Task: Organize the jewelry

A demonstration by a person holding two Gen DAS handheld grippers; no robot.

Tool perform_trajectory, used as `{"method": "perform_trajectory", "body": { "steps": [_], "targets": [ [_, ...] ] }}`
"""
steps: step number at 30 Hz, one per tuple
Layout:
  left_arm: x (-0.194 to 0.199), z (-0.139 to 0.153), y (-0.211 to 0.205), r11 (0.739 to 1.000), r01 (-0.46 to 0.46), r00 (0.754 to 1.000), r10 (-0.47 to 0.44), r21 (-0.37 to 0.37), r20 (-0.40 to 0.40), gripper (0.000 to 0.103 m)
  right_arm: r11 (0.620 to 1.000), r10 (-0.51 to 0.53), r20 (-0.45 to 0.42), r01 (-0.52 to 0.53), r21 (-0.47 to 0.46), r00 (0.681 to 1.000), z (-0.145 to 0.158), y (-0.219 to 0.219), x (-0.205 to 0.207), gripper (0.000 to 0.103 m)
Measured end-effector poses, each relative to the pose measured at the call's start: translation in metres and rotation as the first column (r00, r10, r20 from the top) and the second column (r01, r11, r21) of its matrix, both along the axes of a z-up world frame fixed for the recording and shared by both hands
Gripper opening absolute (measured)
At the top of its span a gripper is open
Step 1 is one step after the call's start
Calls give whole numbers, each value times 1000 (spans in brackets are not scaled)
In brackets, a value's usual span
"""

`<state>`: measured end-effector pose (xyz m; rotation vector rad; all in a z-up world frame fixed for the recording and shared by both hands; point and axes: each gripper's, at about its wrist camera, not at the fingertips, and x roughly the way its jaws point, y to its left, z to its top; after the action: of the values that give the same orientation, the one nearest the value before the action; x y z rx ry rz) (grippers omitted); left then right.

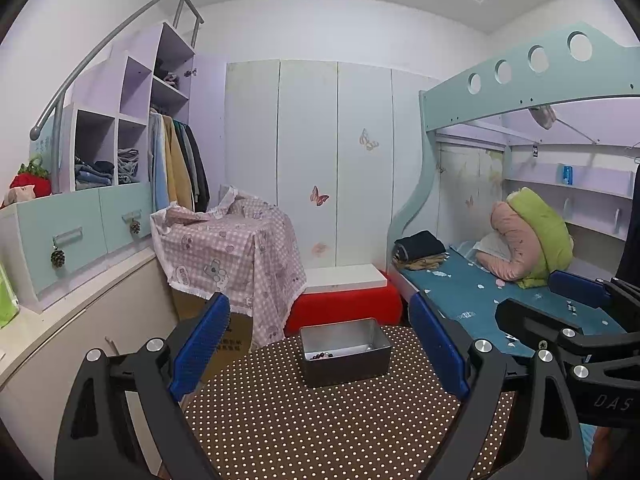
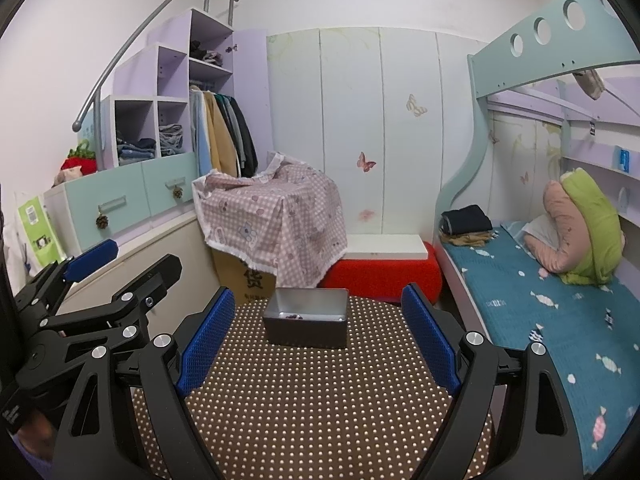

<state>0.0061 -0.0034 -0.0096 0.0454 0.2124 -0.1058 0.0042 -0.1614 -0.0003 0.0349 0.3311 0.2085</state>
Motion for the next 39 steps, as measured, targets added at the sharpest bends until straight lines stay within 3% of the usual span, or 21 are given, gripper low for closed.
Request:
{"method": "perform_trajectory", "body": {
  "steps": [7, 13, 16, 21, 24, 29, 35, 39],
  "targets": [
    [13, -11, 0, 1000, -4, 998, 4, -2, -61, 88, 1000, -13, -48, 13, -8, 999, -20, 1, 12, 83],
    [41, -44, -1, 1000, -5, 975, 2, -12, -222, 88, 999, -36, -148, 33, -23, 988, -52, 2, 35, 83],
    [59, -71, -3, 1000, -7, 945, 2, -16, -326, 88, 998, -52, -219, 45, -36, 974, -78, 2, 50, 83],
    [90, -126, -7, 1000, -20, 860, 6, -23, -510, 88, 996, -81, -349, 60, -71, 933, -131, 4, 75, 83],
    [102, -155, -10, 1000, -23, 815, 12, -12, -579, 88, 995, -89, -411, 62, -77, 907, -157, 3, 86, 83],
    [115, -191, -16, 998, -42, 766, 59, 42, -640, 88, 994, -103, -476, 72, -85, 873, -190, -2, 98, 83],
    [123, -205, -18, 997, -60, 746, 83, 57, -660, 88, 993, -112, -516, 78, -87, 849, -209, -6, 108, 83],
    [125, -198, -17, 997, -67, 775, 78, 40, -627, 88, 996, -94, -504, 76, -57, 859, -204, -7, 107, 83]
  ]
}}
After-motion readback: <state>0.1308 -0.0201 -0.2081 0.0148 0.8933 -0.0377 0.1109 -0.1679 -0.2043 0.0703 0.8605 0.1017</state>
